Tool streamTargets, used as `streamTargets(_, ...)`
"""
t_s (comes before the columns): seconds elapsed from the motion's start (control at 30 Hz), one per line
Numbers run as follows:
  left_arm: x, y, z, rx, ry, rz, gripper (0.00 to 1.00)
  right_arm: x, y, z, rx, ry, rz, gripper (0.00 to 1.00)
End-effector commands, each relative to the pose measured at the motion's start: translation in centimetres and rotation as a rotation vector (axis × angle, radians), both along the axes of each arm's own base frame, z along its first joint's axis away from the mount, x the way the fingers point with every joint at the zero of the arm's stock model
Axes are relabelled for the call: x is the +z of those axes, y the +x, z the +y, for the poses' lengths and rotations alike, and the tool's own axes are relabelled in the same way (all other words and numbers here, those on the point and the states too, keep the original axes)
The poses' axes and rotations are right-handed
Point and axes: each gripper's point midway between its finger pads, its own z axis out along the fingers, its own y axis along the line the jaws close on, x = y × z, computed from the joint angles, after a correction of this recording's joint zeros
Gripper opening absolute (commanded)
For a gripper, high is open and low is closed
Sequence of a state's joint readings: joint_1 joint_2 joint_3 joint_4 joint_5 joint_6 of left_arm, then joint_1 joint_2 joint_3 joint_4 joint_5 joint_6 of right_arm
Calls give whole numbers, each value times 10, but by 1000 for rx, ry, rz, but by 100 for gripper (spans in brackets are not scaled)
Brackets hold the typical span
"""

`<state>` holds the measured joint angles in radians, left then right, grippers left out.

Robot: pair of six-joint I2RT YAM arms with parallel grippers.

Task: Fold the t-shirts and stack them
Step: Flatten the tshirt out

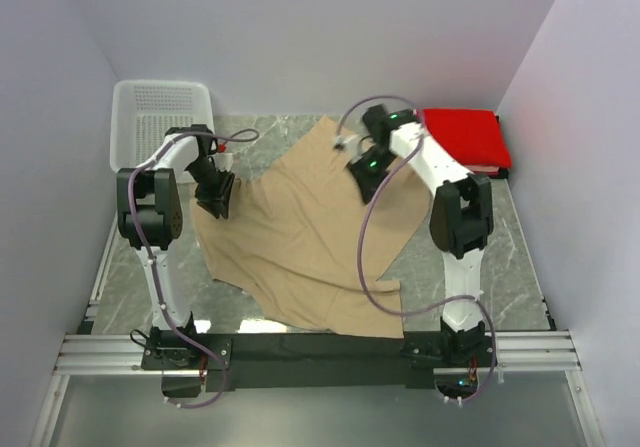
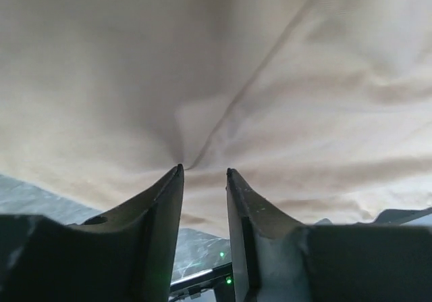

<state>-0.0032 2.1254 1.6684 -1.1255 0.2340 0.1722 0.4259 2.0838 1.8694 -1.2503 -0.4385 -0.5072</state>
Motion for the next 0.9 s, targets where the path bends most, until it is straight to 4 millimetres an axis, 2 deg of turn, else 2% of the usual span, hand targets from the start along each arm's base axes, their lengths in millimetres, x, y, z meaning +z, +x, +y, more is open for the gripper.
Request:
streamTargets(0.0,45,103,4,-41,-12,-469,39,-23,56,-65,-161,-220,-89,20)
streamTargets(0.03,43,86,2,-41,-16,-449,39,-36,62,-71,-168,-250,-79,20)
streamTargets(0.1,43,74,0,-29,-27,-460,39,-50,76,-79,-185,-292,-95,19)
streamTargets(0.13,40,58,-2,-9,-34,-441,40,-54,77,-80,-182,-300,-91,18)
streamTargets(0.27,38,42,4,39,-23,-434,38,-66,79,-82,-175,-319,-90,18)
streamTargets(0.37,49,46,11,38,-23,-468,37,-74,75,-87,-166,-342,-84,16)
streamTargets(0.53,86,69,-3,-6,-62,-575,38,-88,60,-100,-136,-393,-58,15)
streamTargets(0.6,92,80,-13,-34,-41,-620,39,-97,51,-108,-127,-429,-38,14)
streamTargets(0.67,91,97,-7,11,-3,-646,39,-101,45,-110,-121,-441,-24,13)
streamTargets(0.73,80,112,4,63,54,-630,39,-104,35,-115,-116,-456,-4,13)
streamTargets(0.8,68,122,14,103,91,-618,38,-102,26,-118,-116,-459,4,13)
streamTargets(0.87,65,128,27,137,139,-617,38,-101,19,-119,-119,-458,13,12)
